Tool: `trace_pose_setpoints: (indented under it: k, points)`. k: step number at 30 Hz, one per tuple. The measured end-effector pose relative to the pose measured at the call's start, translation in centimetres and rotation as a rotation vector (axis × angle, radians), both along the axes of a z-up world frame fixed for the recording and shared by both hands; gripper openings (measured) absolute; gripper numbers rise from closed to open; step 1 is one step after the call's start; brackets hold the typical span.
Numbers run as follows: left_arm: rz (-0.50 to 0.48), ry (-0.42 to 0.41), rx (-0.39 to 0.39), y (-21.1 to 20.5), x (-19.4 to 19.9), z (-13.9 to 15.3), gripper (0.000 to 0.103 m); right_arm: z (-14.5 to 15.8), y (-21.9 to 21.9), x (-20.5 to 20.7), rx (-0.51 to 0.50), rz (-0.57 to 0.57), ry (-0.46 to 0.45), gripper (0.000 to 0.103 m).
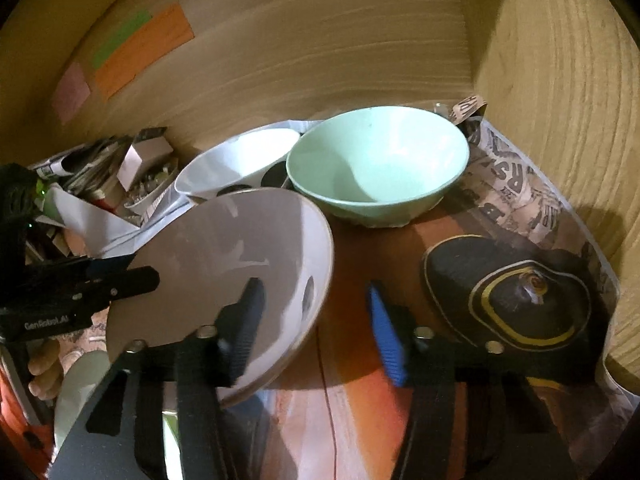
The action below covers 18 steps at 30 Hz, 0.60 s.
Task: Organize plates and bowls
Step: 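Move both tools to the large mauve bowl and close on its rim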
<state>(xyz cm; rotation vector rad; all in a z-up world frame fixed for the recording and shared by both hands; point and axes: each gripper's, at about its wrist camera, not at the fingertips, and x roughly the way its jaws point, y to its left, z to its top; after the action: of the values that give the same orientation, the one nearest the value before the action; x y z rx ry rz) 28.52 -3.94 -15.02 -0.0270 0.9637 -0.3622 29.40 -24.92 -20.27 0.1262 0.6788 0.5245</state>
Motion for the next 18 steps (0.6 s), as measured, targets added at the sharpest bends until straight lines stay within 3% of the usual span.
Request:
trace_pose_setpoints:
  k: [6,18]
  points:
    - [-0.034,-0.022,-0.001,-0.6,-0.2,0.1,0.029,-0.1,0.4,0.1,0.012,0.030,0.008,0.025]
    - [-0.043,-0.069,0.051,-1.6,-1.1,0.3,0.025,1.0,0.6,-0.7,0.004,0.006,-0.036,0.025]
